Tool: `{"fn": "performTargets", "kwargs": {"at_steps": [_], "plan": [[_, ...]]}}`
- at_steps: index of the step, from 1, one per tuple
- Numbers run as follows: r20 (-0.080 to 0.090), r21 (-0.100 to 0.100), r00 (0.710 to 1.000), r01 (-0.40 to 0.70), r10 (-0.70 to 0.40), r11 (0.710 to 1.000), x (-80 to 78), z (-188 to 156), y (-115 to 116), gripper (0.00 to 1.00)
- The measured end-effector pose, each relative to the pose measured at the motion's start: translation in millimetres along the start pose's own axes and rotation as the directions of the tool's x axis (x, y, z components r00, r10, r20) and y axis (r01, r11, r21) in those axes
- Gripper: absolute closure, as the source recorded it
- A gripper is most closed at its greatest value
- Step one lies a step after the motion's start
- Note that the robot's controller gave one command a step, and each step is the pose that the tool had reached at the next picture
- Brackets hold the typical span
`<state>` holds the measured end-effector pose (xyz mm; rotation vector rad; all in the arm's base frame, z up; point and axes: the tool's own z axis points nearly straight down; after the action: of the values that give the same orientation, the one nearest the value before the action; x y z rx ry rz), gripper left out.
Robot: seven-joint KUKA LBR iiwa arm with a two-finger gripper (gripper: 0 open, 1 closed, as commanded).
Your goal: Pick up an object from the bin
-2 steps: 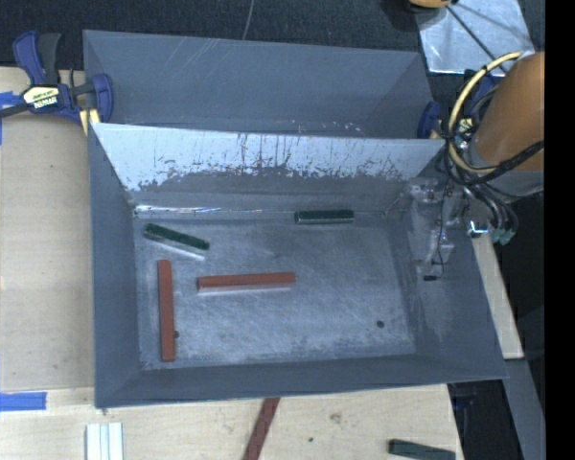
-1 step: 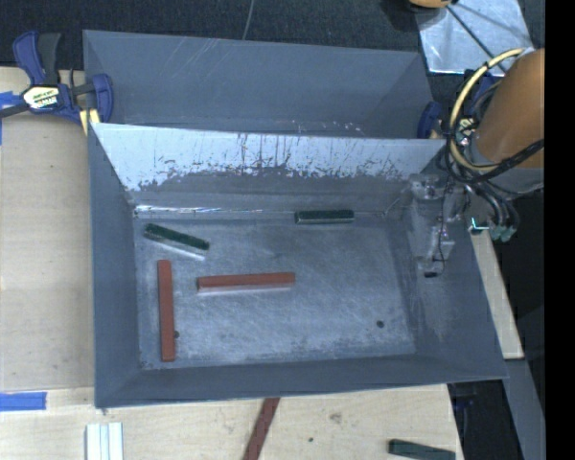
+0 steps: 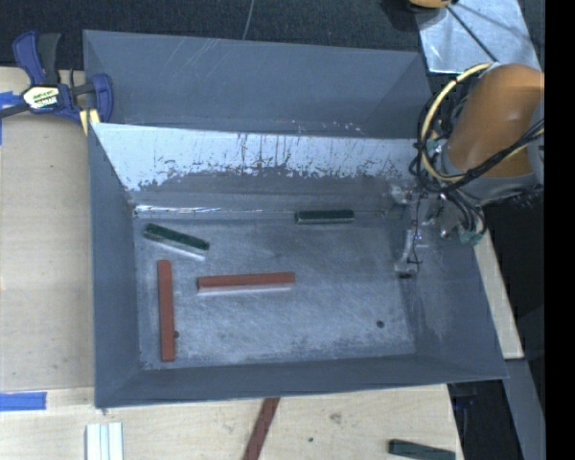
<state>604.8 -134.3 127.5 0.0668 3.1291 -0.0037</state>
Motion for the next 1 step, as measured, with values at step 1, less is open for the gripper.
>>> {"fn": "performTargets", "kwargs": {"at_steps": [1], "plan": [[-0.003, -0.001, 1.000, -0.008, 0.008, 1.000, -1.5, 15.4, 4.2, 0.00]]}}
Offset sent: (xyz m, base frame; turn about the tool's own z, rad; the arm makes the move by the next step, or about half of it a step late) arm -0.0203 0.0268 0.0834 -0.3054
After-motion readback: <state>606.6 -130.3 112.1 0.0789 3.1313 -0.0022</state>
